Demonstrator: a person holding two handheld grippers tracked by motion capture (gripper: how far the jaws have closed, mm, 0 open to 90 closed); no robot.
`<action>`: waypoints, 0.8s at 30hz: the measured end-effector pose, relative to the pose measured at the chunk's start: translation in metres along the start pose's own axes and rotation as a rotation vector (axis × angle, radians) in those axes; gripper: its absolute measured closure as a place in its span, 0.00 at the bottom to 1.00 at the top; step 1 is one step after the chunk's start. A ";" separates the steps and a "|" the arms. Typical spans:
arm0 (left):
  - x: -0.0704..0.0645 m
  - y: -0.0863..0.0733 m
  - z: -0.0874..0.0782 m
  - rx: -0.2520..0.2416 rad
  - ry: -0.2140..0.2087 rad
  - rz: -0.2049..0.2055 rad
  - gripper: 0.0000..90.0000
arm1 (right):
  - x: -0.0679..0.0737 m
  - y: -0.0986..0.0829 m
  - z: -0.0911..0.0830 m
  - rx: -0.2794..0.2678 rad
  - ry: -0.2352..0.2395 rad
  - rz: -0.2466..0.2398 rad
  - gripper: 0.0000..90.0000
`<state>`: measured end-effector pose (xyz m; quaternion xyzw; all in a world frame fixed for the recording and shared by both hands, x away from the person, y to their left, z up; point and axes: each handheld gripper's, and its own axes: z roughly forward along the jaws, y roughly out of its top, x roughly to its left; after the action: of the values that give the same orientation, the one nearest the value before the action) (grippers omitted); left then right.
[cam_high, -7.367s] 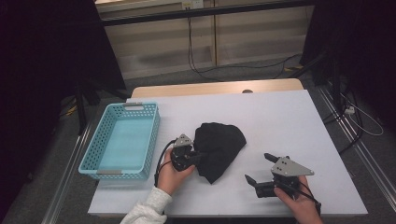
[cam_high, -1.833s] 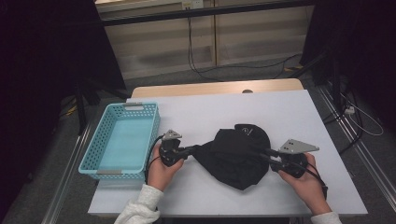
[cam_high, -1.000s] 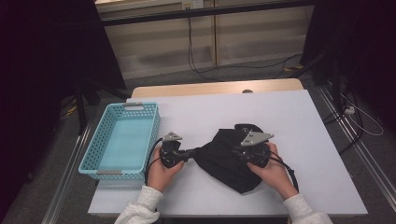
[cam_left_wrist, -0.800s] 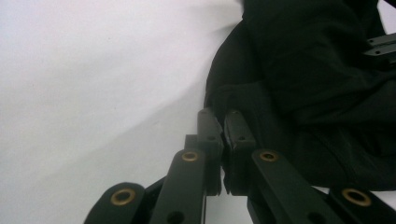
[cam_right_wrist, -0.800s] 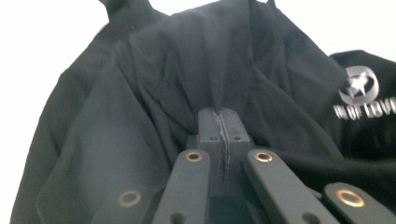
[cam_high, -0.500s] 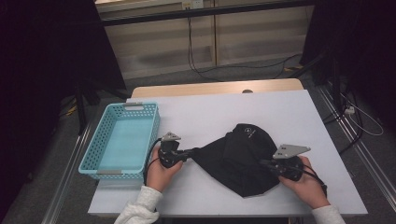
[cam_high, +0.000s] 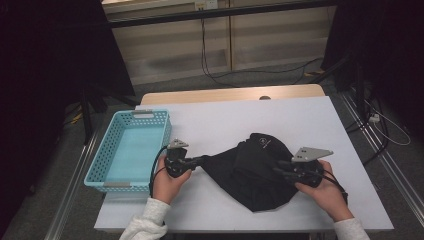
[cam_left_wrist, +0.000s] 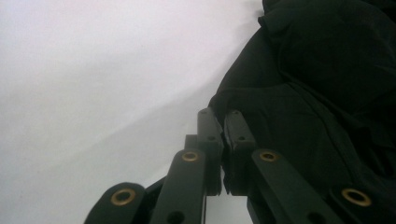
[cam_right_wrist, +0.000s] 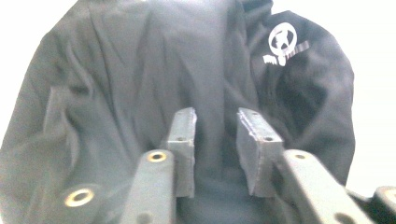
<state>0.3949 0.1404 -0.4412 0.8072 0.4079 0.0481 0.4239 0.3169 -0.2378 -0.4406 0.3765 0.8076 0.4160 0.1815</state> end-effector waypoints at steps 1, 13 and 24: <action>-0.001 -0.001 0.001 0.005 -0.004 -0.002 0.97 | 0.002 0.004 0.004 -0.010 0.004 0.004 0.59; -0.005 -0.002 0.009 0.002 -0.030 0.035 0.70 | 0.009 0.014 0.041 -0.001 -0.008 0.062 0.55; -0.004 0.016 0.035 -0.088 -0.023 0.064 0.28 | 0.018 -0.004 0.031 0.051 0.142 0.034 0.98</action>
<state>0.4173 0.1104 -0.4508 0.8009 0.3746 0.0702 0.4619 0.3225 -0.2089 -0.4614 0.3644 0.8221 0.4241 0.1071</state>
